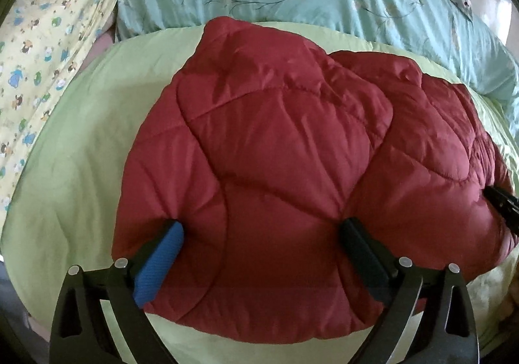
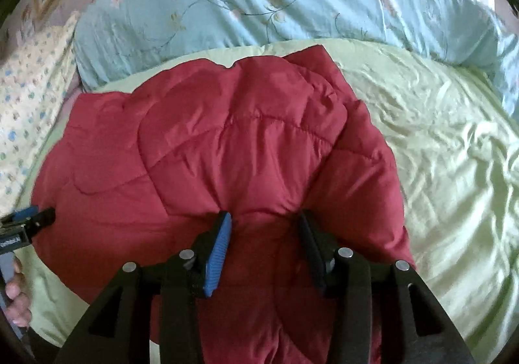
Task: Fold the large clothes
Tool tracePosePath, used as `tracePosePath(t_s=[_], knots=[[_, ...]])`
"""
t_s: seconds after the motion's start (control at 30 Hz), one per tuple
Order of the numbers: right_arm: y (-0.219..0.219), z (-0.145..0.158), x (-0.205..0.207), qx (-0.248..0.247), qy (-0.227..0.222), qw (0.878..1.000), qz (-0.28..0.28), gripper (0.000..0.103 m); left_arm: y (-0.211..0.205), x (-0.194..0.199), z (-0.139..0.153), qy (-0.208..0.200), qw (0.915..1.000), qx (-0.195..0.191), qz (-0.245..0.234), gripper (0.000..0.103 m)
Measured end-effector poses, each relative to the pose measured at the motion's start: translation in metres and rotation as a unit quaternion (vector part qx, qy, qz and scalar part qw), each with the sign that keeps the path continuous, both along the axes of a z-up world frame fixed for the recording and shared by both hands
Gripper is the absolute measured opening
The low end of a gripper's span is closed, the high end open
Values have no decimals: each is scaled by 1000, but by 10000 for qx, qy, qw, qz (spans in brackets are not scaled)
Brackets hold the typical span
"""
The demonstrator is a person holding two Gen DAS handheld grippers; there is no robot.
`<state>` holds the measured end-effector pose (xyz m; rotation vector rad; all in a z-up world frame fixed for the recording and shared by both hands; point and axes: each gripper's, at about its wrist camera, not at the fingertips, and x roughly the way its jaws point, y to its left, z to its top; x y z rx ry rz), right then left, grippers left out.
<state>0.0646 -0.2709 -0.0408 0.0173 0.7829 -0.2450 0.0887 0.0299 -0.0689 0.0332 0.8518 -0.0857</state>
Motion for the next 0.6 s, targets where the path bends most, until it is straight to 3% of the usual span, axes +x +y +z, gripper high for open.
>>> tracePosePath(t_s=[0.2, 0.3, 0.47, 0.6], knots=[[3, -3, 1, -166, 18, 9998, -65, 46, 6, 5, -4, 21, 10000, -68, -69, 103], [10, 6, -9, -134, -103, 9998, -129, 49, 5, 10, -6, 29, 9999, -60, -82, 103], [34, 32, -5, -155, -424, 9986, 263, 49, 3, 11, -9, 1, 9999, -28, -100, 103], [40, 14, 17, -237, 22, 9993, 305, 49, 5, 13, -9, 20, 9999, -63, -139, 103]])
